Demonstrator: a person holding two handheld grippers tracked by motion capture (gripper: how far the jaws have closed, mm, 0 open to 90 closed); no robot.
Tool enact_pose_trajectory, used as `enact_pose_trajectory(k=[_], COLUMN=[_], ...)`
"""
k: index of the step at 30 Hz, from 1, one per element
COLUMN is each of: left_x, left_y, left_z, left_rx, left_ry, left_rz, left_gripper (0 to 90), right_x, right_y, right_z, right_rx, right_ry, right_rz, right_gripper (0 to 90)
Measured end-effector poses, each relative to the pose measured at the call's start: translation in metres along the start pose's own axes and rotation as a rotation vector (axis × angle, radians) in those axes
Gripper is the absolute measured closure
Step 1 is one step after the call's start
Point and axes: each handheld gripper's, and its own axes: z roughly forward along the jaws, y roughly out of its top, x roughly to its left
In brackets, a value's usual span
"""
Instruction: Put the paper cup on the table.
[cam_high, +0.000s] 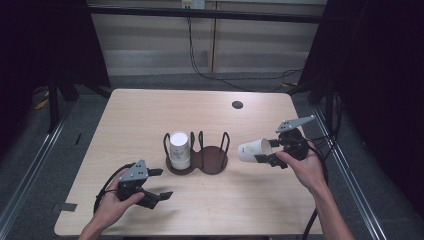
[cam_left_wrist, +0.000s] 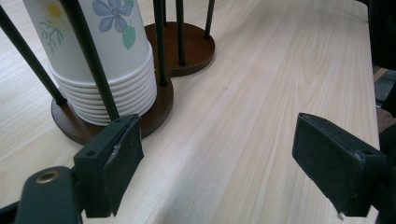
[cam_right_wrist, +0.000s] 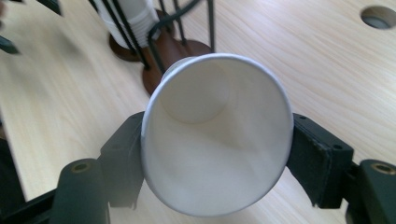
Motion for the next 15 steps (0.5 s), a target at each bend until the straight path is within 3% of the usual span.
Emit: enact_pose_trajectory(k=[2, 8, 15], left_x=[0.000, -0.001, 0.001], left_y=[-0.001, -0.001, -0.001], left_z=[-0.001, 0.002, -0.001], left_rx=[-0.002, 0.001, -0.003], left_ry=[0.015, -0.003, 0.001], left_rz=[0.001, 0.002, 0.000], left_gripper=[16.0, 16.0, 16.0], right_x=[-0.004, -0.013, -0.020], right_y=[0.001, 0.004, 0.018], right_z=[0.002, 0.008, 0.020], right_rx=[0.026, 0.062, 0.177], right_ry=[-0.008, -0.022, -0.060], right_rz=[0.009, 0.037, 0.029], right_gripper=[27.4, 27.3, 27.1])
